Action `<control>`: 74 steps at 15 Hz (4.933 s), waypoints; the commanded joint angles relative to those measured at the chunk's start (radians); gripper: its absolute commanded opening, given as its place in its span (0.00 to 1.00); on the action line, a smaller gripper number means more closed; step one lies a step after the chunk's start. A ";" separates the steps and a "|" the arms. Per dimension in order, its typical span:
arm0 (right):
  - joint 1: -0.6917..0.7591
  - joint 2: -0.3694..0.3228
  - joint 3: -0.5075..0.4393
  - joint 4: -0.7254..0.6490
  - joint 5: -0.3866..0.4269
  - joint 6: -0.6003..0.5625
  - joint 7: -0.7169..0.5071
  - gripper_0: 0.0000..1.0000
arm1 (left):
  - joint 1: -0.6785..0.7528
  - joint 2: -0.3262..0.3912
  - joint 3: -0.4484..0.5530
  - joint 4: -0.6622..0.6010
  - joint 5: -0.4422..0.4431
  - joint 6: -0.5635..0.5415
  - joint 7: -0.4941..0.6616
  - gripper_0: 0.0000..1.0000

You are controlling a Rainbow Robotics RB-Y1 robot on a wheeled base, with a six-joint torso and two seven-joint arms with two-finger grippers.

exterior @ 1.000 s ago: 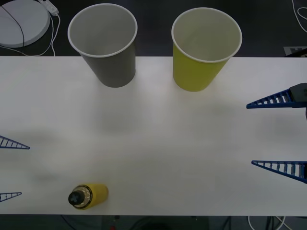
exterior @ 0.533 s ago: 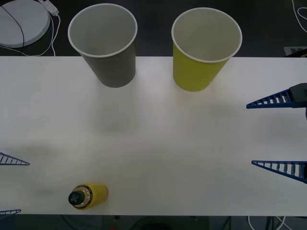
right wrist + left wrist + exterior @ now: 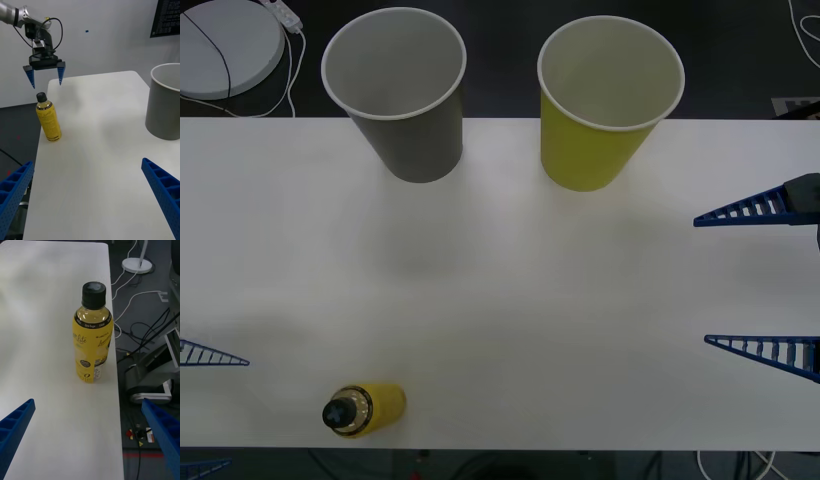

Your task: Put the can into the green bin and the plastic bottle into the gray bin

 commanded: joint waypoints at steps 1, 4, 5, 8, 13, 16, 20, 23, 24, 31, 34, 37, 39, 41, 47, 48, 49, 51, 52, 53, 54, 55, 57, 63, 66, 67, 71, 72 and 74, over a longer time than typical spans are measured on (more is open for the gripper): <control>0.000 0.000 0.000 0.000 0.000 0.000 0.000 1.00 | 0.000 -0.036 0.000 0.000 -0.022 0.004 -0.004 1.00; 0.000 0.000 0.000 0.000 0.000 0.000 0.000 1.00 | 0.000 -0.078 0.000 -0.012 -0.048 0.002 -0.006 1.00; 0.000 0.000 0.000 0.000 0.000 0.000 0.000 1.00 | 0.000 -0.091 0.000 -0.018 -0.052 0.002 -0.004 1.00; 0.000 0.000 0.000 0.000 0.000 0.000 0.000 1.00 | -0.006 -0.128 -0.025 -0.018 -0.054 0.004 -0.006 1.00; 0.000 0.000 0.000 0.000 0.000 0.000 0.000 1.00 | -0.021 -0.178 -0.055 -0.018 -0.062 0.027 -0.007 1.00; 0.000 0.000 0.000 0.000 0.000 0.000 0.000 1.00 | -0.035 -0.223 -0.055 -0.021 -0.094 0.029 -0.004 1.00; 0.000 0.000 0.000 0.000 0.000 0.000 0.000 1.00 | -0.037 -0.266 -0.057 -0.054 -0.129 0.032 0.013 1.00; 0.000 0.000 0.000 0.000 0.000 0.000 0.000 1.00 | -0.046 -0.287 -0.077 -0.066 -0.141 0.039 0.027 1.00; 0.000 0.000 0.000 0.000 0.000 0.000 0.000 1.00 | -0.052 -0.289 -0.091 -0.066 -0.138 0.047 0.028 1.00; 0.000 0.000 0.000 0.000 0.000 0.000 0.000 1.00 | -0.090 -0.330 -0.153 -0.064 -0.140 0.091 0.039 1.00; 0.000 0.000 0.000 0.000 0.000 0.000 0.000 1.00 | -0.103 -0.362 -0.164 -0.066 -0.152 0.094 0.045 1.00; 0.000 0.000 0.000 0.000 0.000 0.000 0.000 1.00 | -0.113 -0.387 -0.180 -0.066 -0.154 0.094 0.056 1.00; 0.000 0.000 0.000 0.000 0.000 0.000 0.000 1.00 | -0.118 -0.398 -0.183 -0.071 -0.161 0.094 0.062 1.00; 0.000 0.000 0.000 0.000 0.000 0.000 0.000 1.00 | -0.118 -0.399 -0.184 -0.080 -0.172 0.094 0.073 1.00; 0.000 0.000 0.000 0.000 0.000 0.000 0.000 1.00 | -0.118 -0.404 -0.201 -0.083 -0.178 0.094 0.083 0.73; 0.000 0.000 0.000 0.000 0.000 0.000 0.000 1.00 | -0.116 -0.404 -0.201 -0.083 -0.178 0.094 0.083 0.18; 0.000 0.000 0.000 0.000 0.000 0.000 0.000 1.00 | -0.116 -0.404 -0.201 -0.083 -0.178 0.094 0.083 0.00; 0.000 0.000 0.000 0.000 0.000 0.000 0.000 1.00 | -0.116 -0.404 -0.199 -0.083 -0.180 0.094 0.082 0.00; 0.000 0.000 0.000 0.000 0.000 0.000 0.000 1.00 | -0.116 -0.404 -0.199 -0.083 -0.178 0.094 0.082 0.00; 0.000 0.000 0.000 0.000 0.000 0.000 0.000 1.00 | -0.116 -0.404 -0.201 -0.083 -0.180 0.094 0.082 0.00; 0.000 0.000 0.000 0.000 0.000 0.000 0.000 1.00 | -0.116 -0.404 -0.199 -0.083 -0.178 0.094 0.082 0.00; 0.000 0.000 0.000 0.000 0.000 0.000 0.000 1.00 | -0.116 -0.404 -0.199 -0.083 -0.178 0.096 0.082 0.00; 0.000 0.000 0.000 0.000 0.000 0.000 0.000 1.00 | -0.116 -0.404 -0.199 -0.084 -0.178 0.094 0.083 0.00; 0.000 0.000 0.000 0.000 0.000 0.000 0.000 1.00 | -0.110 -0.402 -0.183 -0.127 -0.178 0.094 0.117 0.00; 0.000 0.000 0.000 0.000 0.000 0.000 0.000 1.00 | -0.095 -0.402 -0.156 -0.179 -0.177 0.094 0.166 0.00; 0.000 0.000 0.000 0.000 0.000 0.000 0.000 1.00 | -0.081 -0.402 -0.144 -0.213 -0.177 0.096 0.198 0.00; 0.000 0.000 0.000 0.000 0.000 0.000 0.000 1.00 | -0.040 -0.402 -0.095 -0.322 -0.186 0.098 0.293 0.00; 0.000 0.000 0.000 0.000 0.000 0.000 0.000 1.00 | -0.034 -0.402 -0.091 -0.339 -0.186 0.107 0.300 0.00; 0.000 0.000 0.000 0.000 0.000 0.000 0.000 1.00 | -0.024 -0.402 -0.081 -0.360 -0.178 0.134 0.313 0.00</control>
